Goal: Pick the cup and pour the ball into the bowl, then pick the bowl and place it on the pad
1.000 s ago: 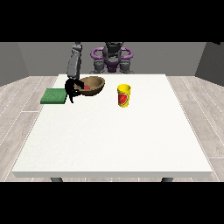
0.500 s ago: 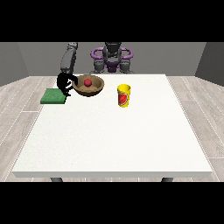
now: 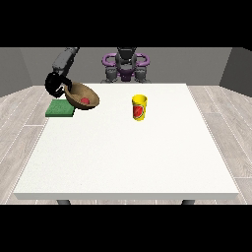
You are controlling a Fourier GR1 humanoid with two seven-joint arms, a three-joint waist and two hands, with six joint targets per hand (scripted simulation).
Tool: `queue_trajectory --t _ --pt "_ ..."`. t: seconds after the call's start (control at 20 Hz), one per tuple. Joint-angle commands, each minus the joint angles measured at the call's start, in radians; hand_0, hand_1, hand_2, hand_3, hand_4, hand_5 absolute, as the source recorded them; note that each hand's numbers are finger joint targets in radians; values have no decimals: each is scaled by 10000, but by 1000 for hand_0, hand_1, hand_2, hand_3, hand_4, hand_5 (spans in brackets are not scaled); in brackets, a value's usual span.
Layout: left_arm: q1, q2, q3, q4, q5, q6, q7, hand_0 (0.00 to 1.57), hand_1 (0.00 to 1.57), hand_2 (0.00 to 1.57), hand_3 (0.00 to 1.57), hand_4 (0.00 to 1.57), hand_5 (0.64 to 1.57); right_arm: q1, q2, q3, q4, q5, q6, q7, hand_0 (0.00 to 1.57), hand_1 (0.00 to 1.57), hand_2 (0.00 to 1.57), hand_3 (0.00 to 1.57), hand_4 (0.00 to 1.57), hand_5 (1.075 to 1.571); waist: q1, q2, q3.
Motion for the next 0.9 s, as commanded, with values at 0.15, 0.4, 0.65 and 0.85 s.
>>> queue_trajectory --t 0.15,0.4,0.65,0.85 --pt "438 129 66 435 -399 -98 -1175 0 0 0 0 720 1559 -412 -750 -29 202 308 405 -326 1571 1571 1571 1571 979 1570 -215 530 8" --pt "17 269 111 -396 -348 299 -1399 0 0 0 0 684 1558 -941 -1796 -1322 1593 -478 1306 -1721 1571 1571 1571 1193 990 1570 -39 1928 28" --pt "285 126 362 -1697 273 458 -982 0 0 0 0 677 1559 -698 -2547 -1762 3245 -342 1952 -3247 1571 1571 1571 81 962 1571 304 2551 40" --pt "414 231 623 -2664 688 797 -467 0 0 0 0 695 1560 -1108 -3235 -2025 4111 -298 2288 -3919 1571 1571 1571 0 986 1571 248 2891 49"
